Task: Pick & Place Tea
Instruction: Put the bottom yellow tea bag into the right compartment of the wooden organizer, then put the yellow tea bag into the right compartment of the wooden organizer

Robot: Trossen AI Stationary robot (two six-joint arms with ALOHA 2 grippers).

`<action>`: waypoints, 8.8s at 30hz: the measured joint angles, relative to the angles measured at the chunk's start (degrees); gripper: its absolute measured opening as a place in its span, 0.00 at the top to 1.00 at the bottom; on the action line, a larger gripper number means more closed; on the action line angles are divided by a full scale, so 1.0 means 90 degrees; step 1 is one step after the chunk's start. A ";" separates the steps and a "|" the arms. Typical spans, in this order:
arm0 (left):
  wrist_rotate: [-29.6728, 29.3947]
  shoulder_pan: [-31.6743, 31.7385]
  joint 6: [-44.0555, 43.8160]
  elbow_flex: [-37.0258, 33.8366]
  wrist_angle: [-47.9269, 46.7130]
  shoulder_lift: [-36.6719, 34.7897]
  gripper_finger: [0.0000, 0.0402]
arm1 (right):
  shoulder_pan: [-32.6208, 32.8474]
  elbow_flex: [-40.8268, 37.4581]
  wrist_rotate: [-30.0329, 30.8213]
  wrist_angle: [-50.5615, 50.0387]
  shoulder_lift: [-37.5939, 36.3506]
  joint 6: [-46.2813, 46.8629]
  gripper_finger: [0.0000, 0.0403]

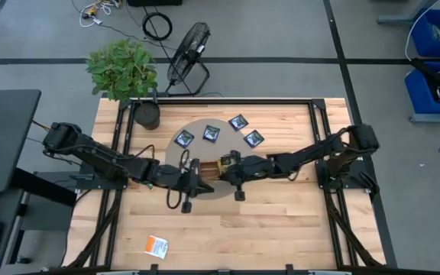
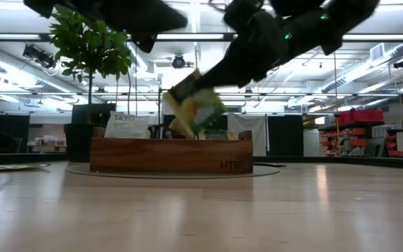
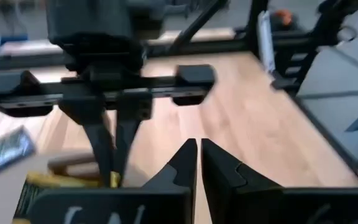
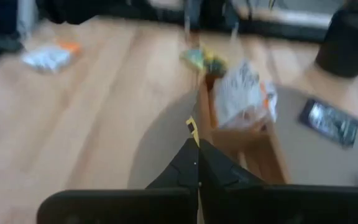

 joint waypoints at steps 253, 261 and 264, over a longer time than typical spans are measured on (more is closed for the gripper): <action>-0.0213 -0.0039 -0.4413 -0.0923 -0.6340 -0.0046 0.43 | -0.0732 -0.2424 -0.0432 0.3435 -0.0030 0.0316 0.59; -0.0052 -0.0063 -0.4480 -0.0921 -0.6124 -0.0032 0.70 | -0.0732 -0.2424 -0.0431 0.3423 -0.0030 0.0286 0.59; 0.0025 -0.0095 -0.4488 -0.0923 -0.6044 -0.0030 0.84 | -0.0732 -0.2424 -0.0431 0.3419 -0.0030 0.0288 0.59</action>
